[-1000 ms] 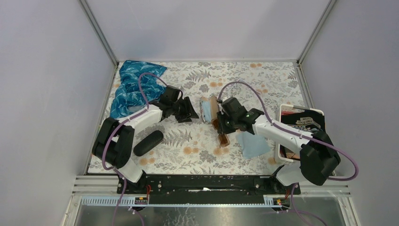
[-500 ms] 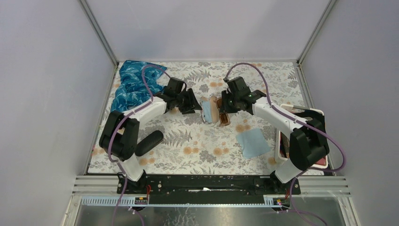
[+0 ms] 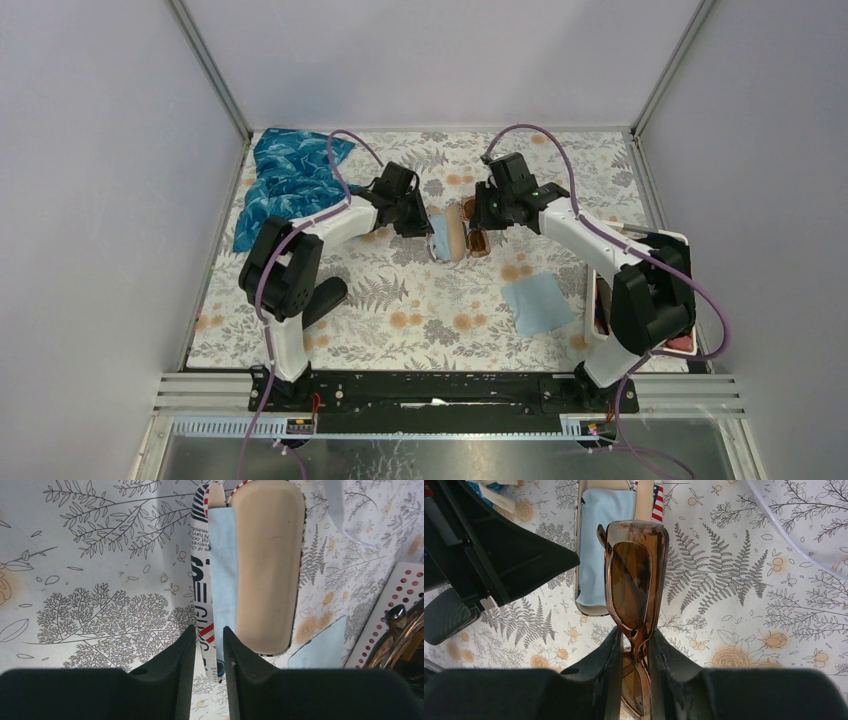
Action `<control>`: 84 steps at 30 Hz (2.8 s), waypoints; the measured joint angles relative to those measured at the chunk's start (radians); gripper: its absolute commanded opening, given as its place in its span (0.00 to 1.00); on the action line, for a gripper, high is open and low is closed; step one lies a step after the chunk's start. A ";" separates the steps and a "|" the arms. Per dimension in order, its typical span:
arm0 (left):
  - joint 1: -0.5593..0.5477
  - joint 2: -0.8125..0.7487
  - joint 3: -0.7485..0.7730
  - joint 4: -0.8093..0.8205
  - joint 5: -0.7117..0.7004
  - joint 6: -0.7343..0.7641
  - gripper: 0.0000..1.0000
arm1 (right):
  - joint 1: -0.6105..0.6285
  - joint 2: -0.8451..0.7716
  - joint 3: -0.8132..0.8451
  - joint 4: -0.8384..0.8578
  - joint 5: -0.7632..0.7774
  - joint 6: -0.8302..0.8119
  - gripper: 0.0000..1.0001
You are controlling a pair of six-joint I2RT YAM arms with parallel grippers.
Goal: Organize the sunglasses
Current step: Adjust the sunglasses case at the center of the board, then place the sunglasses in the sunglasses case.
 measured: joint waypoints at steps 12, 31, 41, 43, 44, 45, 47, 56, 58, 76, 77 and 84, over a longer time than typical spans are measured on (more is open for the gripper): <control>-0.001 0.029 0.000 -0.002 -0.002 0.008 0.12 | -0.003 0.081 0.064 0.012 -0.062 0.026 0.20; -0.001 0.063 -0.021 0.020 0.077 0.011 0.07 | 0.030 0.253 0.191 0.043 -0.081 0.174 0.22; -0.001 0.063 -0.066 0.047 0.107 -0.010 0.07 | 0.069 0.263 0.194 0.025 0.008 0.203 0.22; -0.001 0.063 -0.066 0.050 0.112 -0.012 0.07 | 0.082 0.268 0.201 0.016 0.027 0.199 0.22; -0.001 0.063 -0.066 0.051 0.113 -0.012 0.07 | 0.090 0.274 0.211 0.010 0.039 0.195 0.22; -0.001 0.063 -0.066 0.051 0.115 -0.012 0.07 | 0.098 0.278 0.222 0.003 0.055 0.187 0.22; -0.001 0.063 -0.066 0.052 0.116 -0.012 0.08 | 0.114 0.293 0.246 -0.018 0.081 0.169 0.22; -0.001 0.063 -0.066 0.053 0.119 -0.011 0.08 | 0.159 0.330 0.303 -0.091 0.161 0.075 0.22; -0.001 0.063 -0.066 0.053 0.119 -0.011 0.08 | 0.164 0.335 0.311 -0.100 0.166 0.058 0.22; 0.000 0.063 -0.066 0.056 0.135 -0.011 0.08 | 0.202 0.404 0.364 -0.140 0.189 -0.018 0.23; 0.000 0.063 -0.066 0.055 0.135 -0.011 0.08 | 0.202 0.413 0.366 -0.142 0.195 -0.022 0.23; 0.000 0.063 -0.066 0.056 0.138 -0.011 0.08 | 0.202 0.437 0.367 -0.159 0.226 -0.047 0.24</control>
